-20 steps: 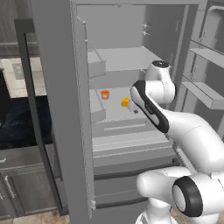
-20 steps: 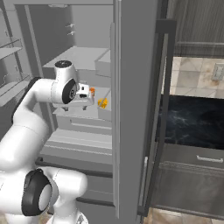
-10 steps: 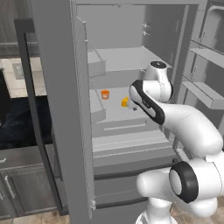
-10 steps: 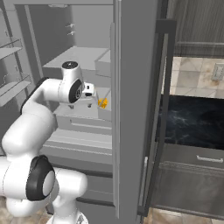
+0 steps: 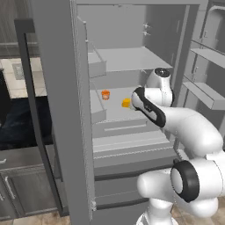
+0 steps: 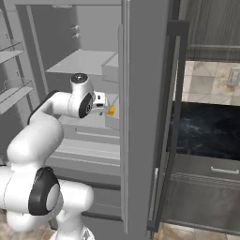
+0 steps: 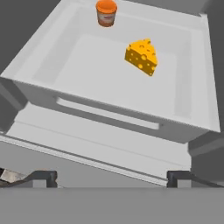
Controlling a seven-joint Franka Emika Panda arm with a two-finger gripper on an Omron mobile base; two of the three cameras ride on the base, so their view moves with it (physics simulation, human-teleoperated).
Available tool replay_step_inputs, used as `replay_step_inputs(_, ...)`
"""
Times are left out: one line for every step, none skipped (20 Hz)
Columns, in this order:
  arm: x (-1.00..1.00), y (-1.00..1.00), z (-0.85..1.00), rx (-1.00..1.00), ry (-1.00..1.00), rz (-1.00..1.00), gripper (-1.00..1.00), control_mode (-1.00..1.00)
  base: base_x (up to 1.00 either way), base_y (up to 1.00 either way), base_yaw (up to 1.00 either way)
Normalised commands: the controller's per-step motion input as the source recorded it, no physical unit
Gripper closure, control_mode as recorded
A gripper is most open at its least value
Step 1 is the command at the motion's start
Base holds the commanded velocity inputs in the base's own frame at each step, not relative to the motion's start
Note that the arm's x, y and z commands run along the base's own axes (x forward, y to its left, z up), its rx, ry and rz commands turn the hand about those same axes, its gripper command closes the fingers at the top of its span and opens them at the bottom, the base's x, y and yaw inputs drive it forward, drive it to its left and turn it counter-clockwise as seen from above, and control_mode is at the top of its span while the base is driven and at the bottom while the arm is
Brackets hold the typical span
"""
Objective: Pick the cheese from the fridge and the cheese grater from the cabinet and place them next to the salad bowl.
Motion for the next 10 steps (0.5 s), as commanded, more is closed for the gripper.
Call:
replay_step_inputs(0.24,-0.09,-0.18,0.0,-0.13,0.0,-1.0,-1.0,0.0,0.0,0.0)
replay_step_inputs(0.33,-0.11,-0.11,0.0,-0.08,0.02,-1.0,-1.0,0.0,0.0,0.0)
replay_step_inputs(0.36,-0.18,-0.09,0.0,-0.11,0.05,-1.0,-1.0,0.0,0.0,0.0)
replay_step_inputs(0.39,-0.13,-0.11,0.0,-0.1,0.05,-1.0,-1.0,0.0,0.0,0.0)
replay_step_inputs(0.41,-0.11,-0.13,0.0,-0.08,0.05,-1.0,-1.0,0.0,0.0,0.0)
replay_step_inputs(0.42,-0.11,-0.14,0.01,-0.07,0.05,-1.0,-1.0,0.0,0.0,0.0)
replay_step_inputs(0.45,-0.09,-0.13,0.01,-0.06,0.05,-1.0,-1.0,0.0,0.0,0.0)
replay_step_inputs(0.46,-0.06,-0.11,0.01,-0.05,0.05,-1.0,-1.0,0.0,0.0,0.0)
replay_step_inputs(0.49,-0.05,-0.11,0.01,-0.03,0.05,-1.0,-1.0,0.0,0.0,0.0)
replay_step_inputs(0.48,-0.04,-0.09,0.0,-0.01,0.05,-1.0,-1.0,0.0,0.0,0.0)
